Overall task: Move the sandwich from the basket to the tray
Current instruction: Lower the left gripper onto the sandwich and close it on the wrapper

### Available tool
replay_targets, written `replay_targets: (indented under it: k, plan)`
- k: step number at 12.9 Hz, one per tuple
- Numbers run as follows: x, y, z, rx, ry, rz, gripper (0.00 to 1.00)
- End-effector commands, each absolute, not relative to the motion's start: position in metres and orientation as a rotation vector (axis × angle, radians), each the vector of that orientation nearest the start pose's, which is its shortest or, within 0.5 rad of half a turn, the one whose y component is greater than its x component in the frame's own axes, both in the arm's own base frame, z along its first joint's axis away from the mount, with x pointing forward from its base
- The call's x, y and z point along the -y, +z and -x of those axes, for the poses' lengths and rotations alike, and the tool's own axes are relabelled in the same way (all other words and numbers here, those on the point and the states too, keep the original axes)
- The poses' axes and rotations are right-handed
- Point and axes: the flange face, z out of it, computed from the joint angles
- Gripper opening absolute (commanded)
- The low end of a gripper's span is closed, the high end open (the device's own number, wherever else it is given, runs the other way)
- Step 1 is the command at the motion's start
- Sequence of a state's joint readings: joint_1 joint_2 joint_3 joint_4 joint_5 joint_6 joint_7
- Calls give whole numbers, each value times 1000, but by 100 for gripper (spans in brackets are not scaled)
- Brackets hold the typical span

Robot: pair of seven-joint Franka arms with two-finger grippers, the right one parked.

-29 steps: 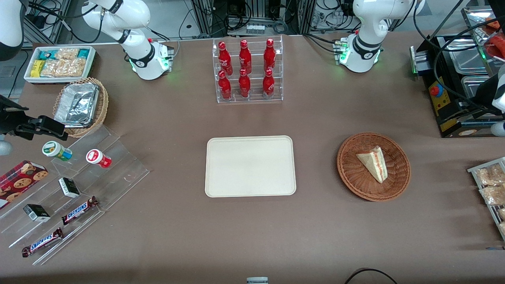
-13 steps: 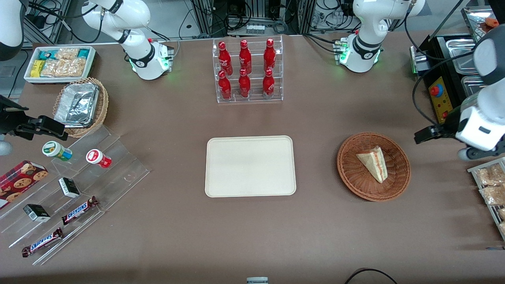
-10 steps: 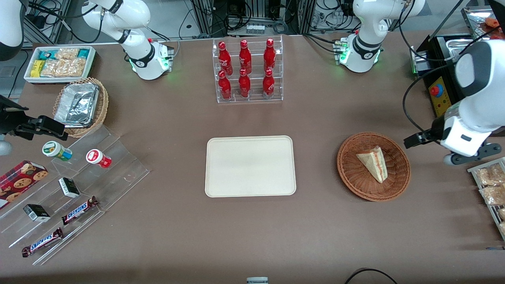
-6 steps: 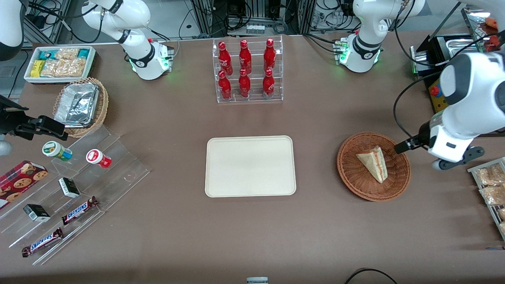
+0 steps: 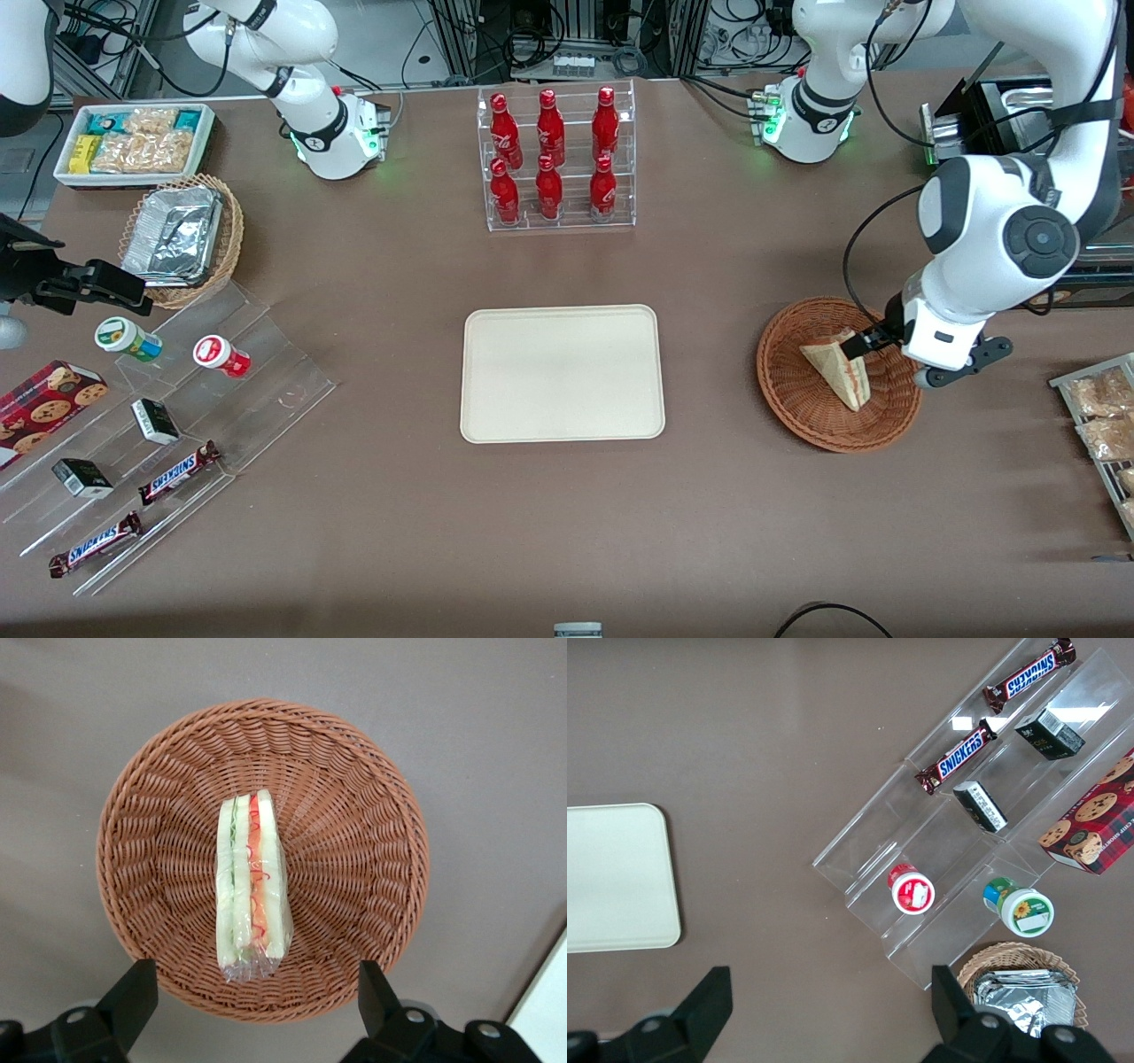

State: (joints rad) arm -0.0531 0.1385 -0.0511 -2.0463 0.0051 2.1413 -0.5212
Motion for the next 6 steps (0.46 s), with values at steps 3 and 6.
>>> replay_targets:
  k: [3, 6]
  plan:
    - [59, 336, -562, 680, 30, 3062, 100]
    - [59, 306, -556, 722, -1, 3061, 100]
